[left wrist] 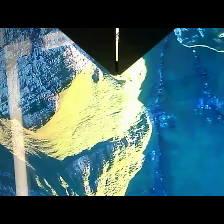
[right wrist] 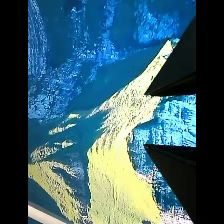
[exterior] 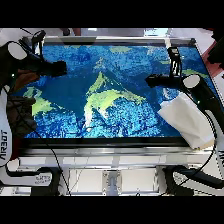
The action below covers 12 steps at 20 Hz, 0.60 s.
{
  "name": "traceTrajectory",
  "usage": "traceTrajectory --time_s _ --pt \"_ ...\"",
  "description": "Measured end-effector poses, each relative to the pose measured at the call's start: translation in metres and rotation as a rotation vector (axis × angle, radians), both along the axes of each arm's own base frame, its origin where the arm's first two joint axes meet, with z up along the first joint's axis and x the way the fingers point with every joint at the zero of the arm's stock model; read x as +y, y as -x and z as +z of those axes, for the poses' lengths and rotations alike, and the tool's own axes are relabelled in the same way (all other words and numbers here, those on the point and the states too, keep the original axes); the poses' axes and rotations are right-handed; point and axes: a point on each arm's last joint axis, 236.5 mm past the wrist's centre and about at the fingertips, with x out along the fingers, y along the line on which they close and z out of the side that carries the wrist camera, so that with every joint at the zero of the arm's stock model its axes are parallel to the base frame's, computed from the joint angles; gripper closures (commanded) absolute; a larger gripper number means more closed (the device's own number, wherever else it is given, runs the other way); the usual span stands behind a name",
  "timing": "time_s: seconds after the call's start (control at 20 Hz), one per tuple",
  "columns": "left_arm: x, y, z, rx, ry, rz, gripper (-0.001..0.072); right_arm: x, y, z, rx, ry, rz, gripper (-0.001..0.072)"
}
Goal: Fold the shirts.
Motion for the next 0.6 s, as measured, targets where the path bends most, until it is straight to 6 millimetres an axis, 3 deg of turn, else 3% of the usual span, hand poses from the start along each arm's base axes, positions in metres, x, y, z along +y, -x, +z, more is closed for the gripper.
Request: traceTrajectory --time_s 0.15,0.25,0.3,0.35,0.4,0.6 --pt "0.001 0.0 -0.001 0.001 -0.01 -0.004 0.0685 0.0 0.0 0.0 -0.001 0.001 -0.001 0.0339" --pt "0.013 -0.001 -0.005 -0.009 -0.078 -0.013 0.0682 0.0 0.0 0.0 -0.001 0.001 -0.001 0.0339" --pt "0.028 -0.003 -0.008 -0.016 -0.147 -0.002 0.0547 0.0 0.0 0.0 -0.002 0.001 -0.001 0.0339" --pt "0.049 -0.006 -0.012 -0.023 -0.235 0.019 0.0253 0.0 0.0 0.0 -0.002 0.002 -0.001 0.0339" --pt "0.077 -0.01 -0.014 -0.025 -0.338 0.063 0.0011 0.0 0.0 0.0 -0.001 0.002 -0.001 0.0339" --pt "0.196 -0.012 -0.014 -0.003 -0.592 0.351 0.0003 0.0 0.0 0.0 -0.001 0.002 -0.001 0.0339"
